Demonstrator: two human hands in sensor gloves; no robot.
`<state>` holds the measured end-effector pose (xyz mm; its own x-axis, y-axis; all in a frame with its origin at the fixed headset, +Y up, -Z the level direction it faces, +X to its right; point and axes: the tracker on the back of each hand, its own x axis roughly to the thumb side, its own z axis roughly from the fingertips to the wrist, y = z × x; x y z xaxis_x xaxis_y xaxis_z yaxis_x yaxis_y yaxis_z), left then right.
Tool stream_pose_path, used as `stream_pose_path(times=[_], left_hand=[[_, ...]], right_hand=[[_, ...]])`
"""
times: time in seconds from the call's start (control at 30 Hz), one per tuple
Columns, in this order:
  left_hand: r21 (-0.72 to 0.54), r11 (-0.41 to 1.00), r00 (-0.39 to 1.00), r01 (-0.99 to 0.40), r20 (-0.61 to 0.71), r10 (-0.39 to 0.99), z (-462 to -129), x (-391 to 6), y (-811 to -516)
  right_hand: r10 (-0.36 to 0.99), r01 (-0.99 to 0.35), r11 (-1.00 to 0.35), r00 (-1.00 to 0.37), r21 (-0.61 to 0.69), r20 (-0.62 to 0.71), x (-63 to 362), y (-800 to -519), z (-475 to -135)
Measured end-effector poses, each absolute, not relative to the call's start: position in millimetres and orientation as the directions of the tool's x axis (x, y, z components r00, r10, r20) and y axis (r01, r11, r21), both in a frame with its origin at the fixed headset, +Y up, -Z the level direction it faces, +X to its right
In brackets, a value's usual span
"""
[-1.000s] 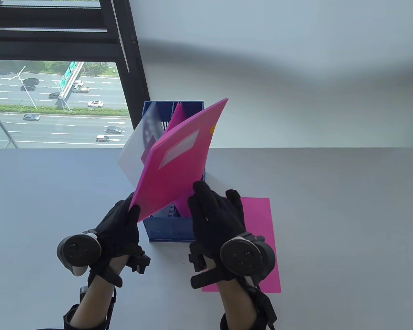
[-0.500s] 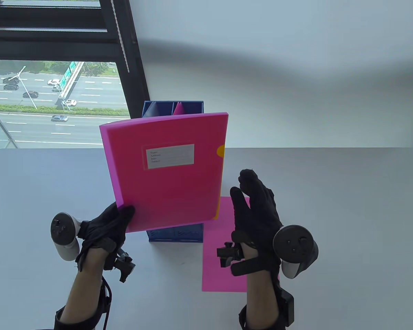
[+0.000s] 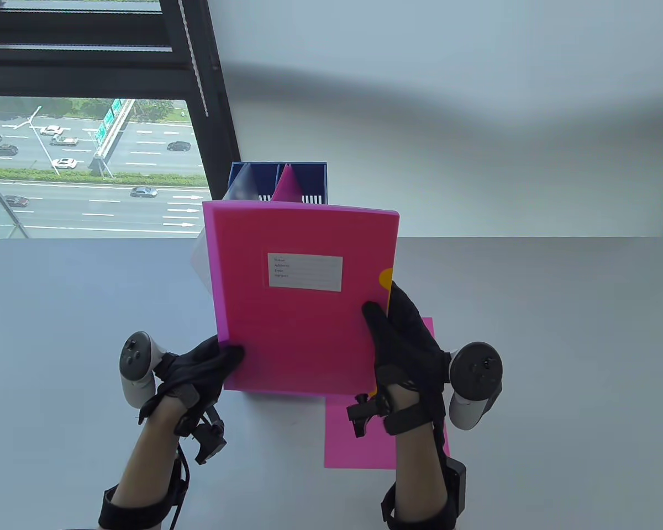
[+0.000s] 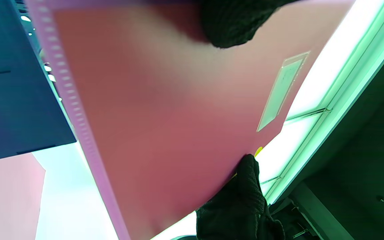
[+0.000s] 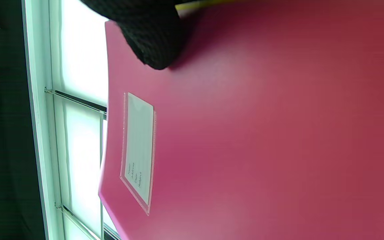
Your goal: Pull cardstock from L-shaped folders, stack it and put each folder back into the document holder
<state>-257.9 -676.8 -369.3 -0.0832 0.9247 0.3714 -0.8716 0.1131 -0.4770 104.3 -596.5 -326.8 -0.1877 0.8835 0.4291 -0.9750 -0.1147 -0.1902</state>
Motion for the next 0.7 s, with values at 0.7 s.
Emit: stream_pose_path(times=[0.7], left_hand=[[-0.458, -0.152, -0.322, -0.876, 0.320, 0.891, -374.4, -282.6, -681.2]], right_hand=[[0.831, -0.951, -0.293, -0.305, -0.100, 0.466, 67.8, -600.7, -334.9]])
